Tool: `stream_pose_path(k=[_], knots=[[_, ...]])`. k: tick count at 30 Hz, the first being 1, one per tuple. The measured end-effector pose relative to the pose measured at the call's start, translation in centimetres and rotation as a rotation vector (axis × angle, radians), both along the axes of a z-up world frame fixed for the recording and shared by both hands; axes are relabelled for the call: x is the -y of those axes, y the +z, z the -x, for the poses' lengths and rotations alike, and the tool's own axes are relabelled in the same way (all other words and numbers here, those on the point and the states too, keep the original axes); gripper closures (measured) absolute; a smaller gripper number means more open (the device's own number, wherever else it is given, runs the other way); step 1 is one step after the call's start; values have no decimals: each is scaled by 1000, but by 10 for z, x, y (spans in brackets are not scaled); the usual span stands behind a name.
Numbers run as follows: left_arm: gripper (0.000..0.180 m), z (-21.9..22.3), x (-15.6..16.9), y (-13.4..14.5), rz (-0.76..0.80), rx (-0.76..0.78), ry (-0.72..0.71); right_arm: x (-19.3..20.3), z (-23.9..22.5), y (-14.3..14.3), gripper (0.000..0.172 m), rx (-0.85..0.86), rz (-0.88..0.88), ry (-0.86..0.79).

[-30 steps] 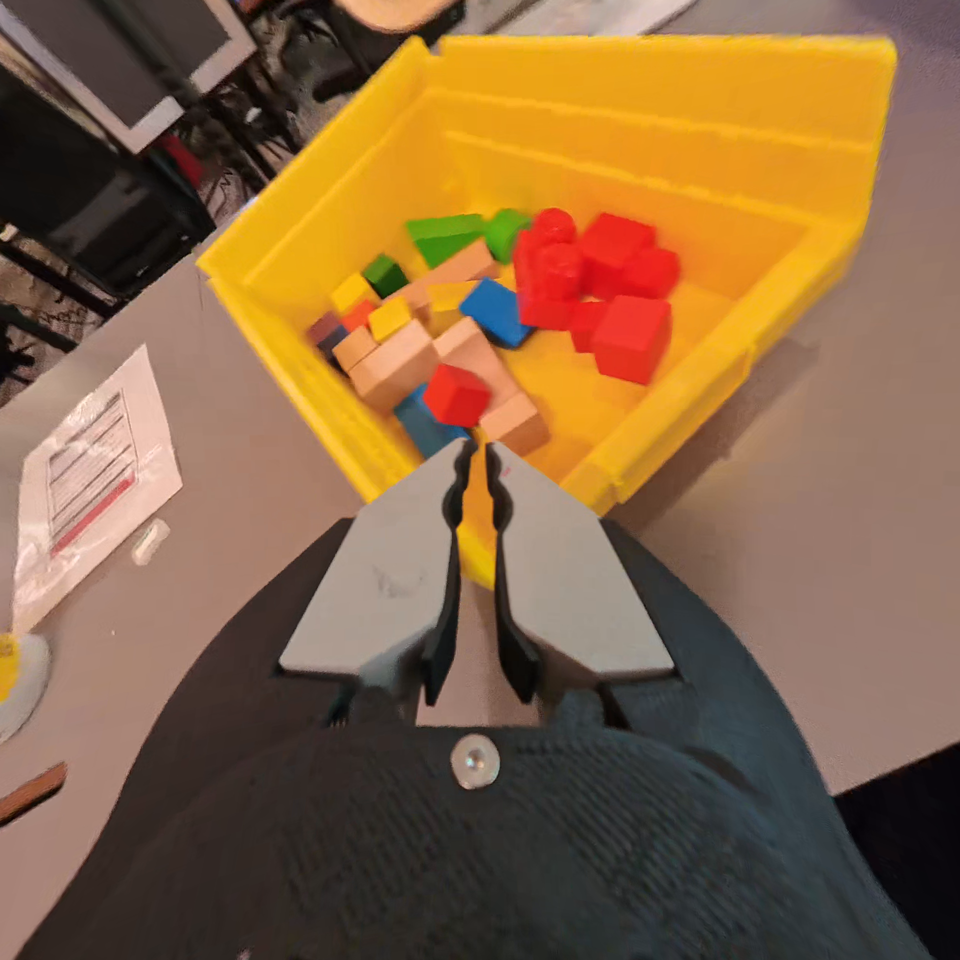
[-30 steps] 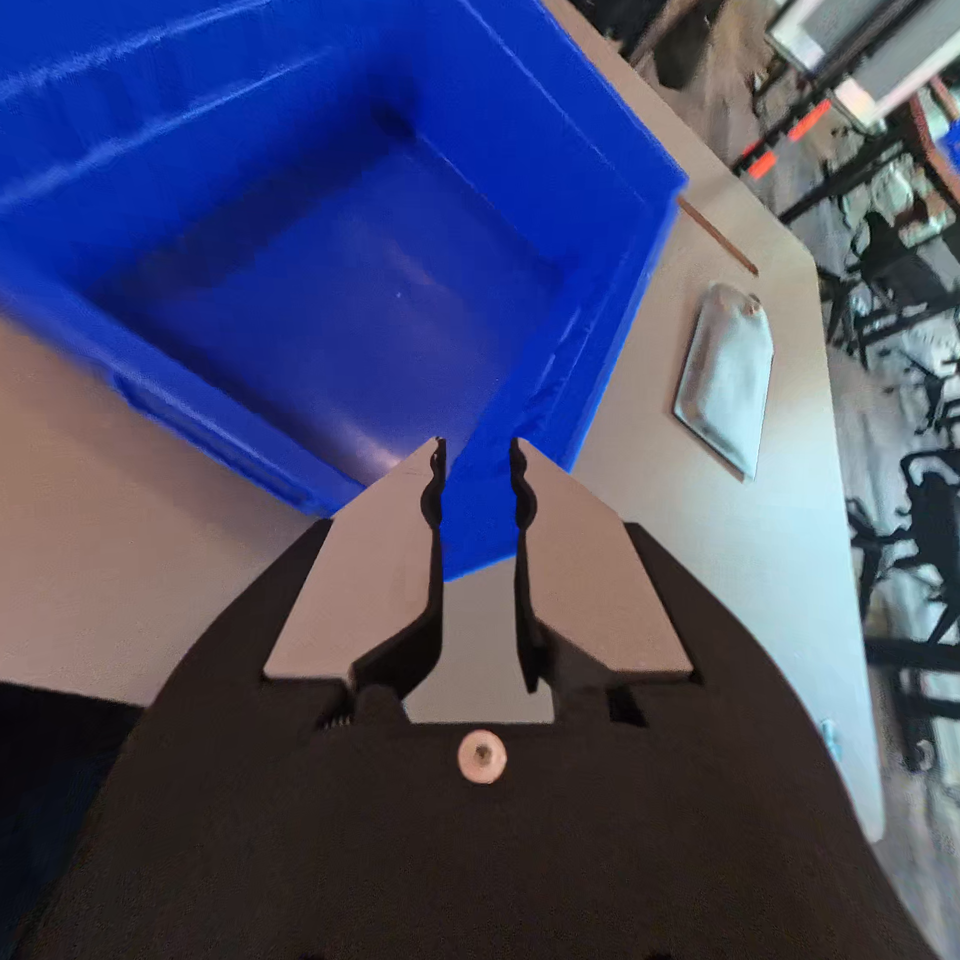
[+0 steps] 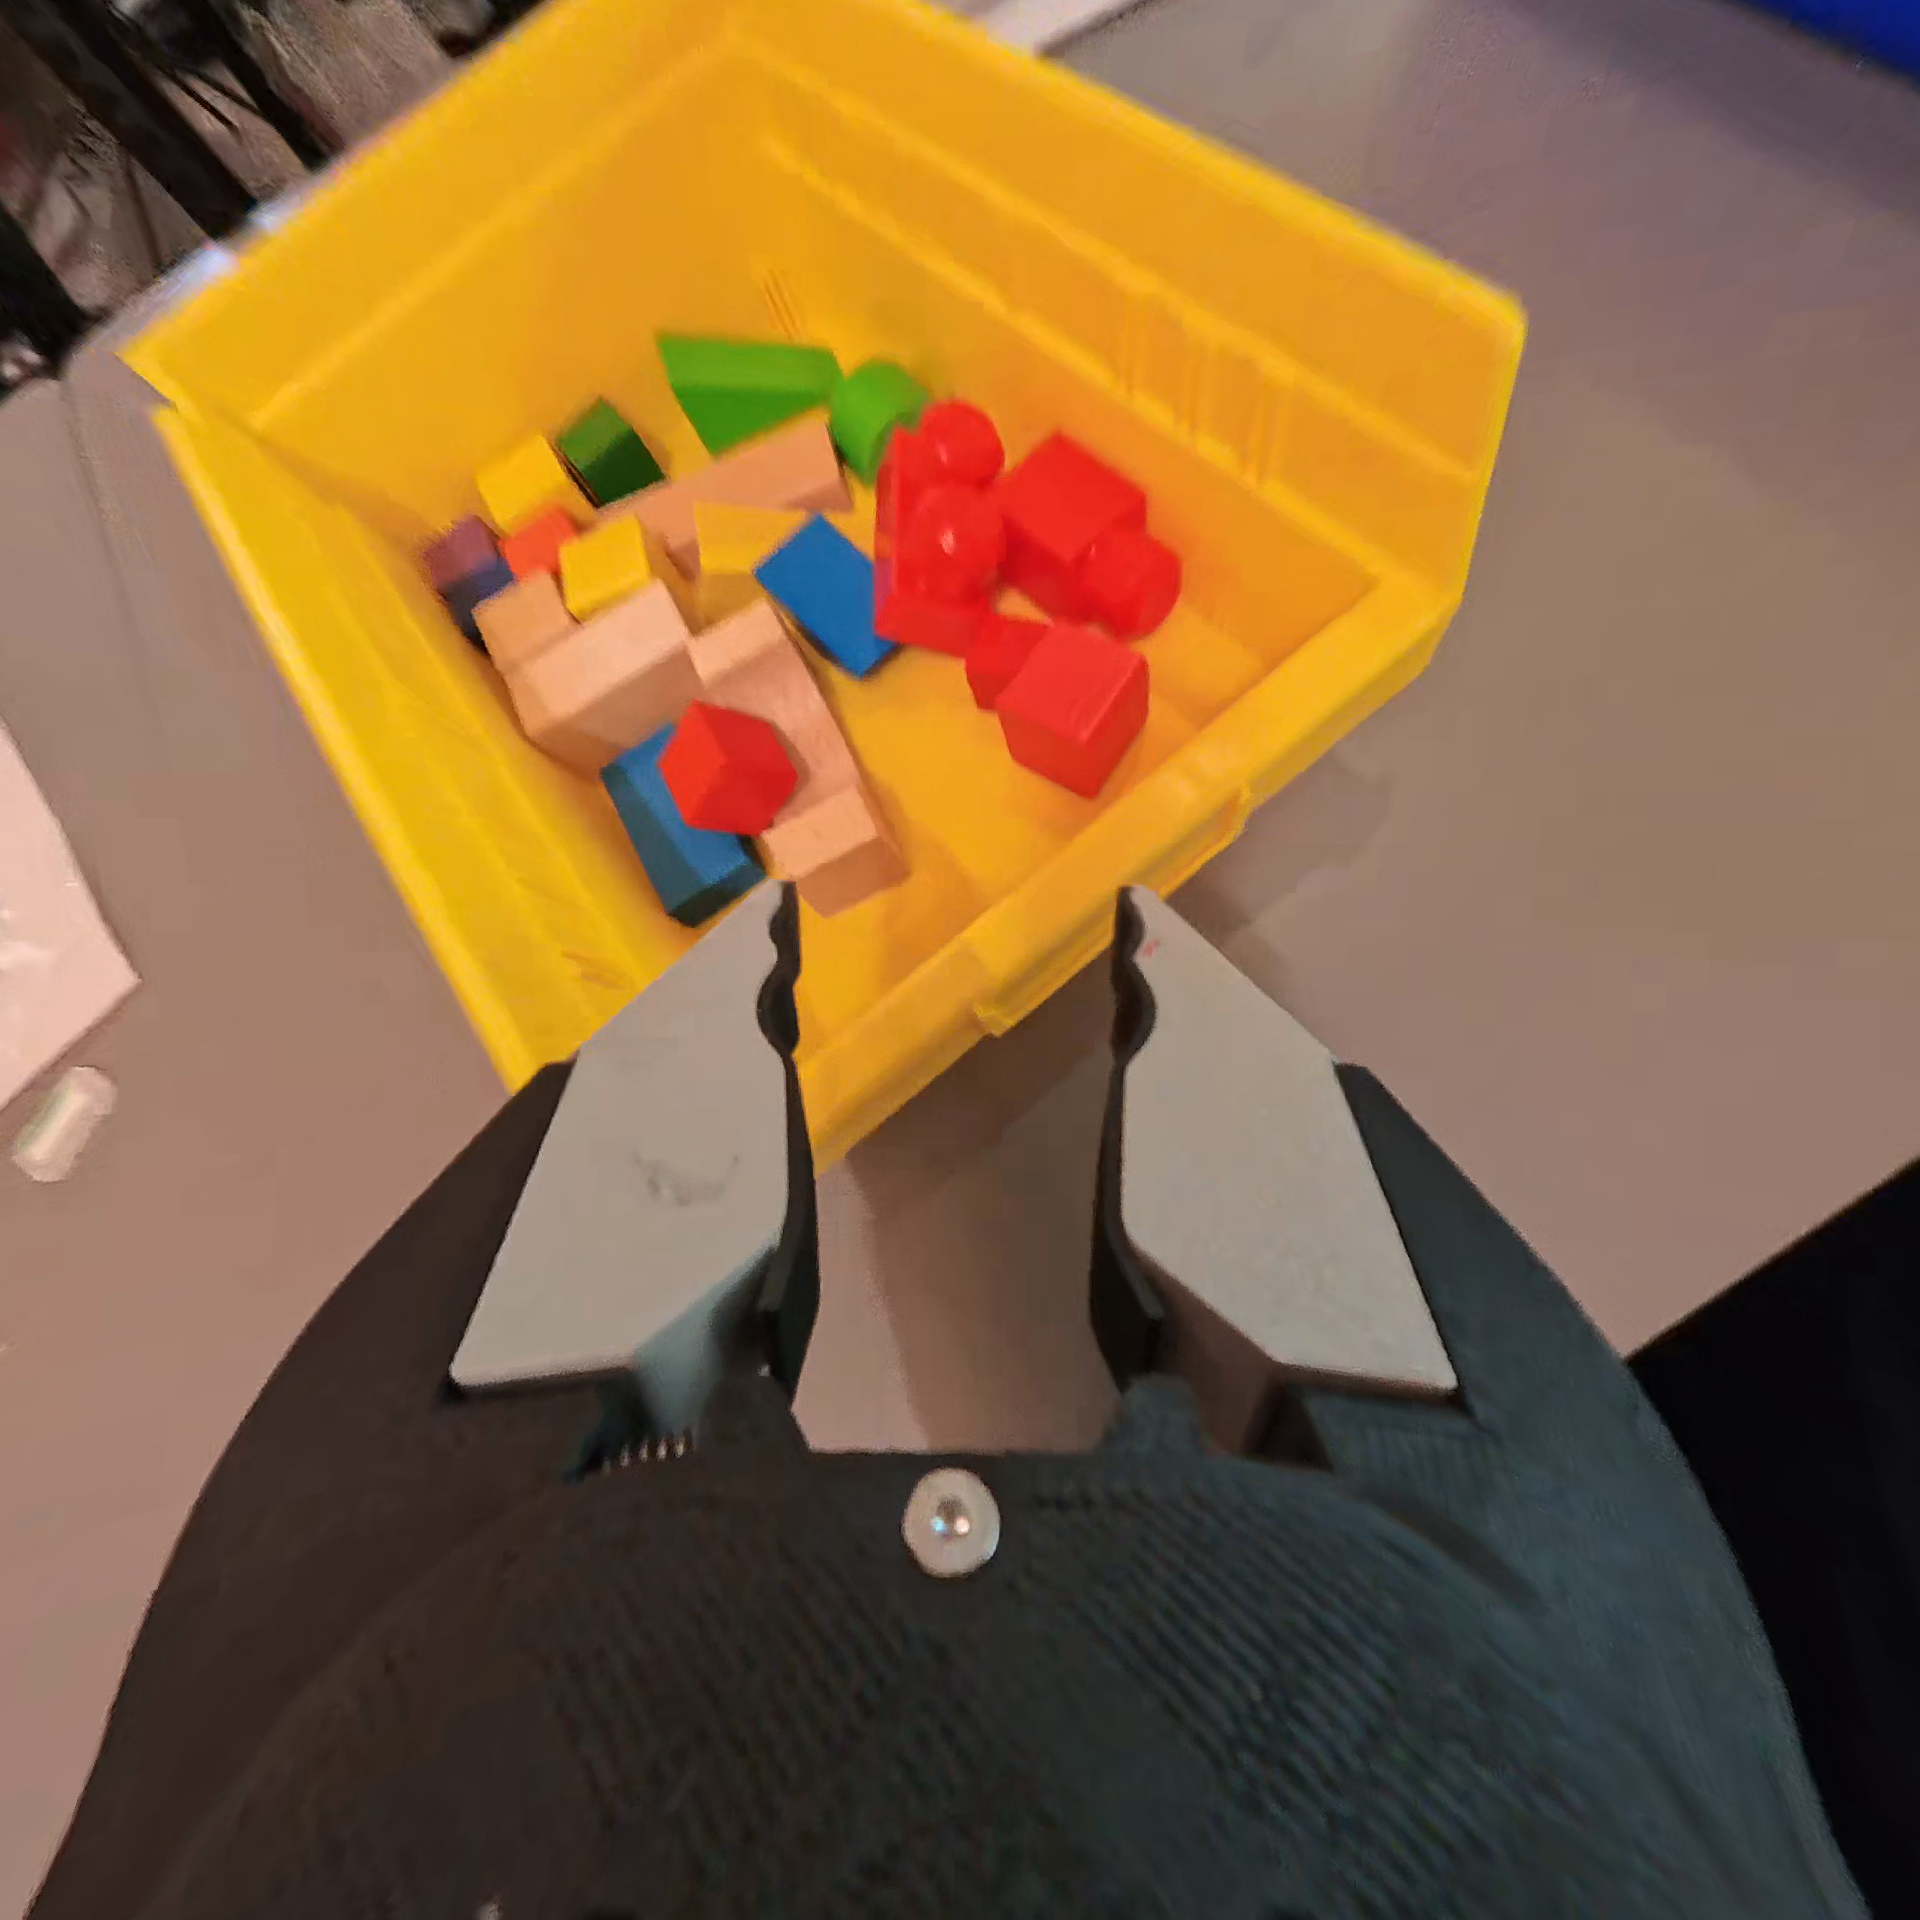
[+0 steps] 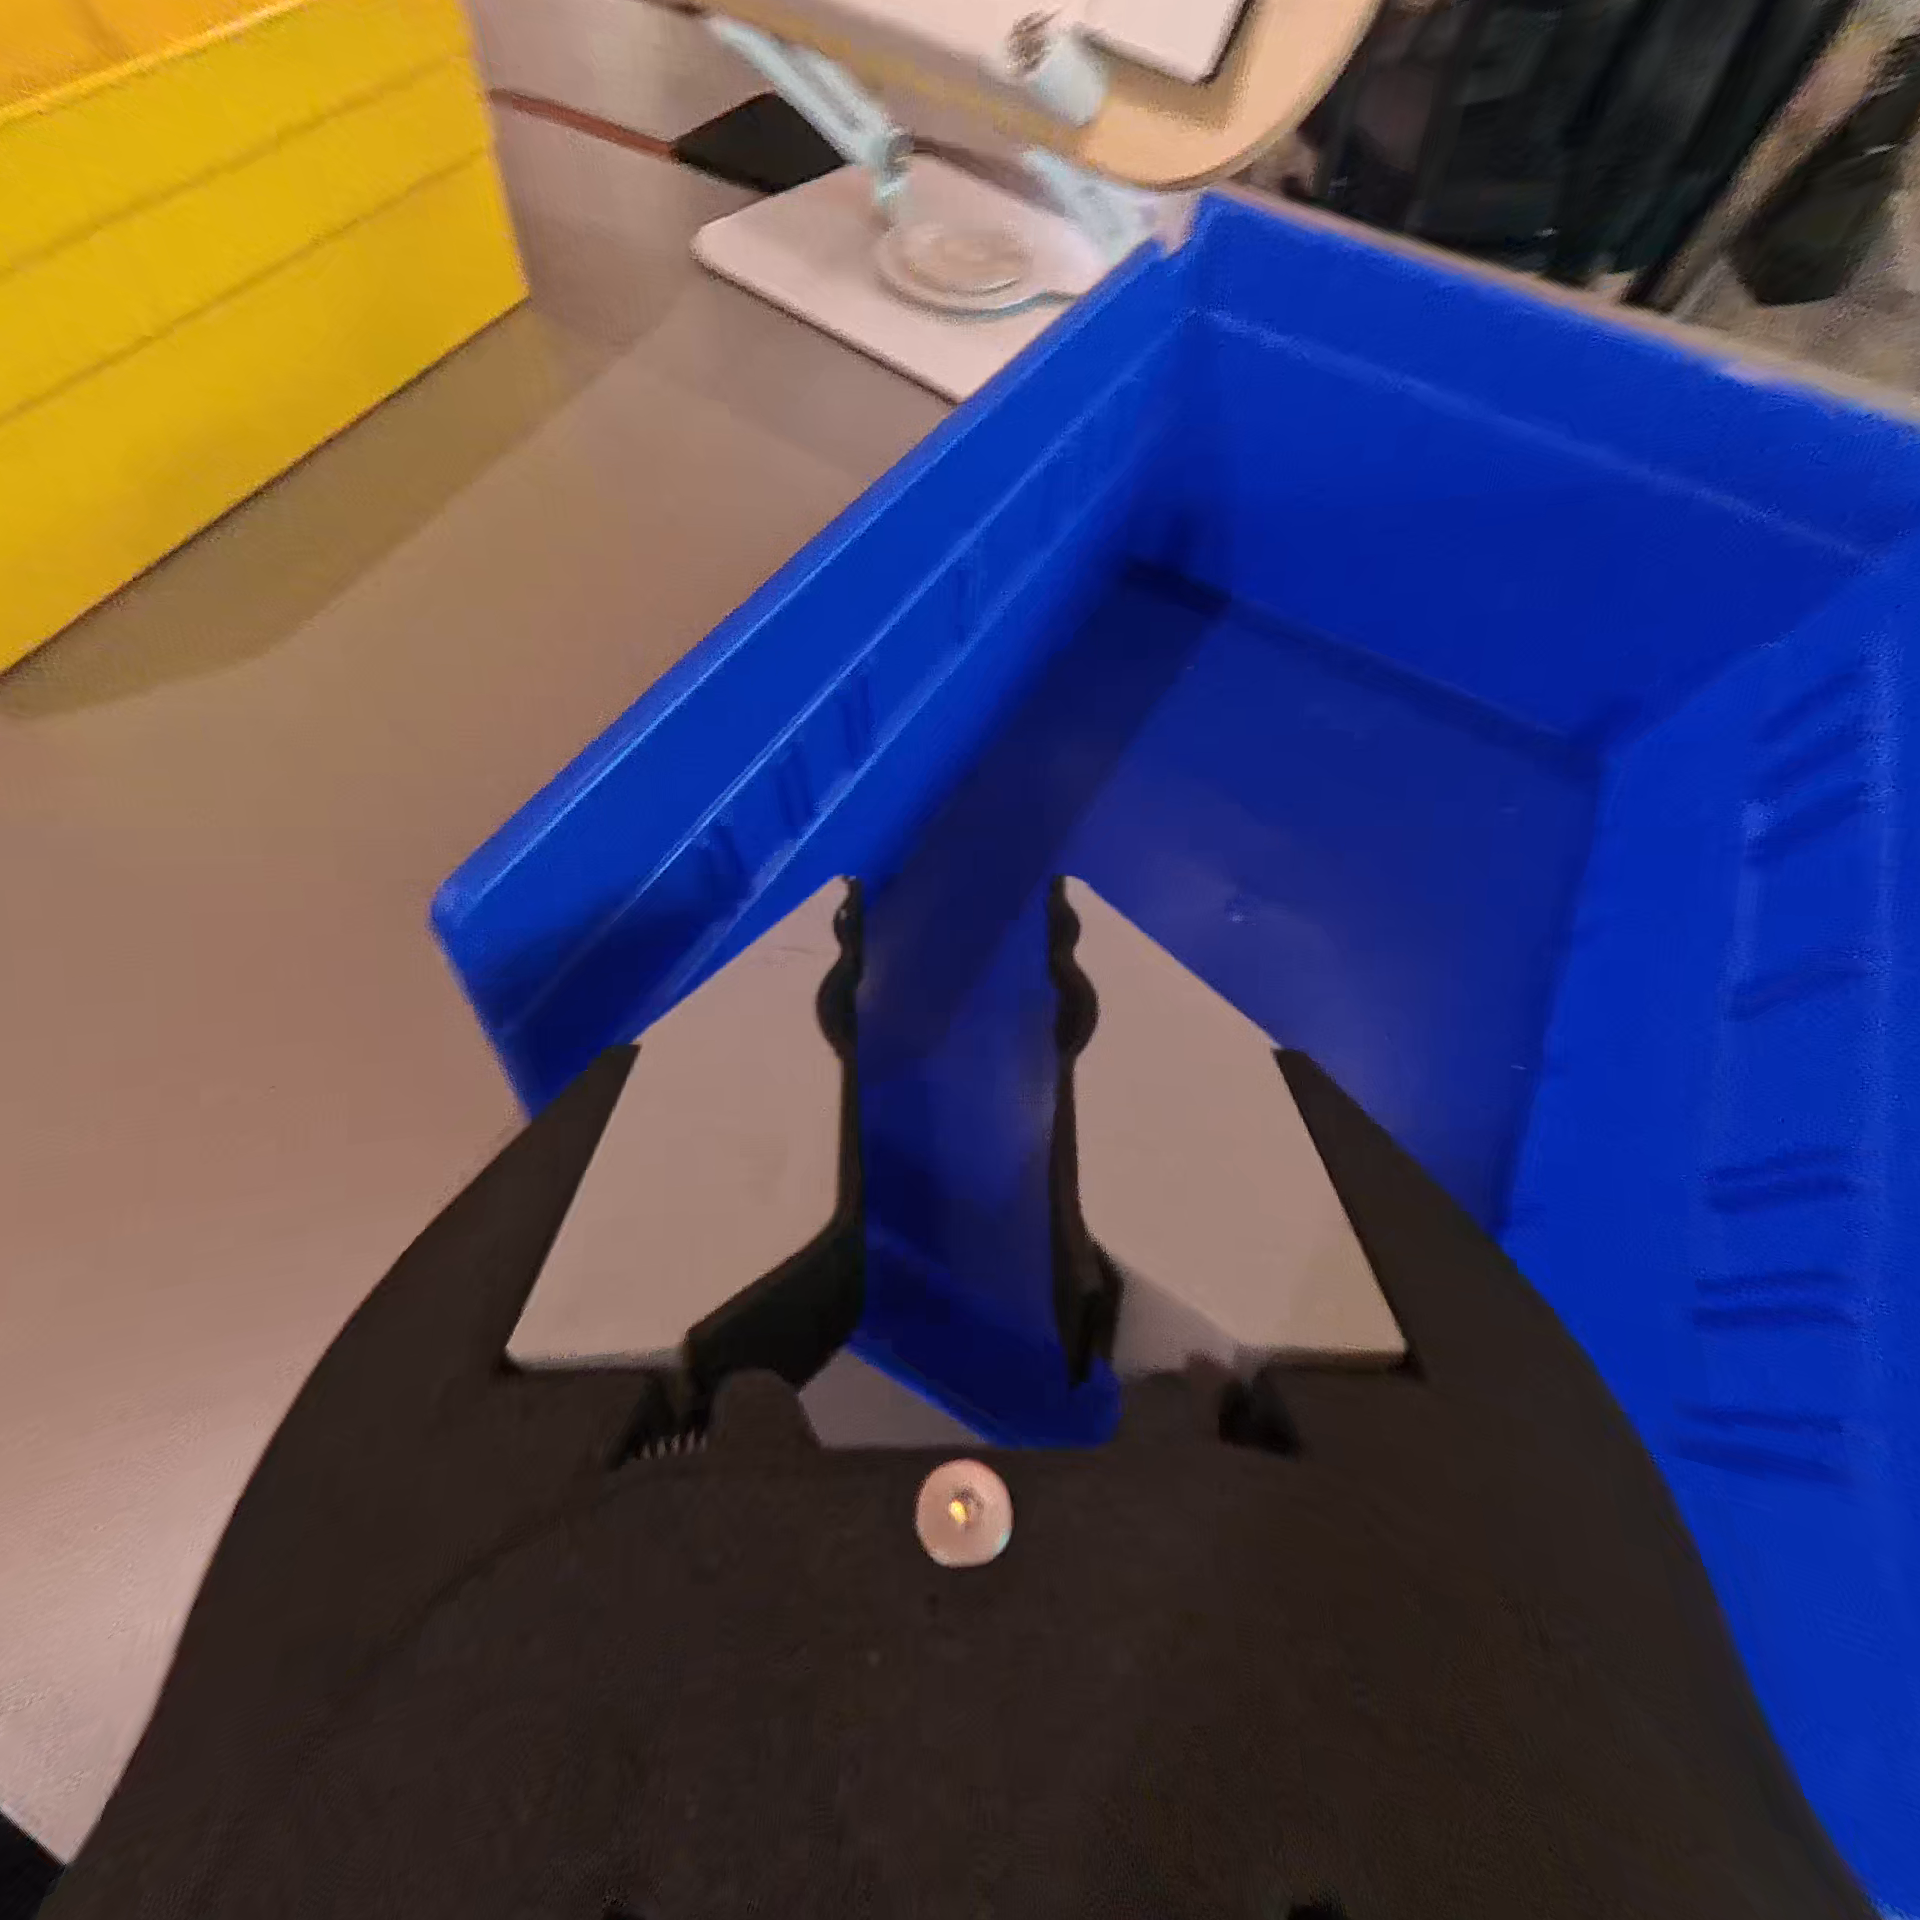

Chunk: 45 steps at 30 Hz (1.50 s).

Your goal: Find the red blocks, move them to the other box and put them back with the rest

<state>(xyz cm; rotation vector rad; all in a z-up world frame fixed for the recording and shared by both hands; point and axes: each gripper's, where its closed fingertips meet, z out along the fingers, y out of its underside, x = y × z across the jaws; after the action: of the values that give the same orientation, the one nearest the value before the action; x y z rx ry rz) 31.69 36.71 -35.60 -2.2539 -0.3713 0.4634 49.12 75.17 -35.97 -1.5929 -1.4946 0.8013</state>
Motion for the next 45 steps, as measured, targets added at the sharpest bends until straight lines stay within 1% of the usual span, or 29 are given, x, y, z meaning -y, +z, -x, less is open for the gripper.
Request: stream_pose_path(k=[1, 3, 5, 7, 8, 9, 10, 11, 13, 15, 17, 18, 20, 22, 24, 26, 27, 30, 32, 33, 34, 35, 41, 44, 45], knots=[[123, 3, 1, 11, -13, -9, 15, -1, 0, 13, 142, -15, 1, -7], [120, 13, 1, 33, -44, -34, 47, 14, 1, 52, 142, -108, -7, 34], [121, 25, -7, 50, -107, -44, 77, 37, 0, 88, 136, -198, -29, 91], [124, 42, -17, 56, -153, -36, 100, 71, 0, 112, 134, -252, 3, 189], [125, 51, -24, 51, -156, -1, 104, 90, -1, 122, 136, -273, 43, 262], [125, 58, -32, 40, -141, 72, 104, 107, -2, 132, 139, -295, 90, 324], [125, 63, -40, 26, -108, 151, 102, 117, -3, 141, 139, -316, 128, 362], [125, 67, -45, 14, -64, 206, 103, 123, -5, 150, 138, -338, 152, 381], [125, 81, -48, -5, 33, 224, 125, 125, -8, 165, 137, -380, 170, 392], [124, 89, -44, -22, 150, 257, 168, 124, -13, 174, 135, -420, 185, 399], [130, 95, -35, -35, 279, 249, 220, 123, -18, 180, 135, -445, 184, 403], [128, 98, -31, -38, 336, 228, 235, 121, -19, 180, 135, -444, 172, 398], [125, 101, -30, -39, 389, 201, 242, 117, -23, 182, 136, -456, 150, 383], [122, 98, -31, -45, 415, 234, 234, 116, -26, 184, 137, -464, 142, 381], [119, 96, -31, -57, 463, 259, 221, 112, -29, 184, 138, -467, 135, 370], [117, 101, -22, -73, 567, 263, 257, 110, -32, 185, 139, -472, 131, 359], [124, 103, -26, -71, 541, 255, 261, 109, -34, 186, 139, -477, 129, 356], [128, 104, -28, -72, 572, 237, 246, 107, -38, 188, 141, -488, 116, 347], [133, 104, -31, -68, 561, 195, 232, 107, -38, 187, 141, -484, 108, 345], [139, 103, -33, -65, 540, 184, 228, 108, -38, 185, 141, -478, 106, 348], [152, 101, -37, -62, 511, 177, 219, 109, -37, 184, 141, -472, 102, 351], [155, 101, -39, -59, 489, 167, 214, 110, -35, 183, 141, -468, 99, 352], [154, 102, -34, -61, 509, 186, 197, 115, -28, 176, 142, -437, 75, 353], [149, 89, -31, -74, 561, 235, 147, 116, -29, 175, 143, -436, 58, 350], [154, 89, -33, -73, 556, 216, 135, 115, -28, 175, 143, -436, 59, 349]])
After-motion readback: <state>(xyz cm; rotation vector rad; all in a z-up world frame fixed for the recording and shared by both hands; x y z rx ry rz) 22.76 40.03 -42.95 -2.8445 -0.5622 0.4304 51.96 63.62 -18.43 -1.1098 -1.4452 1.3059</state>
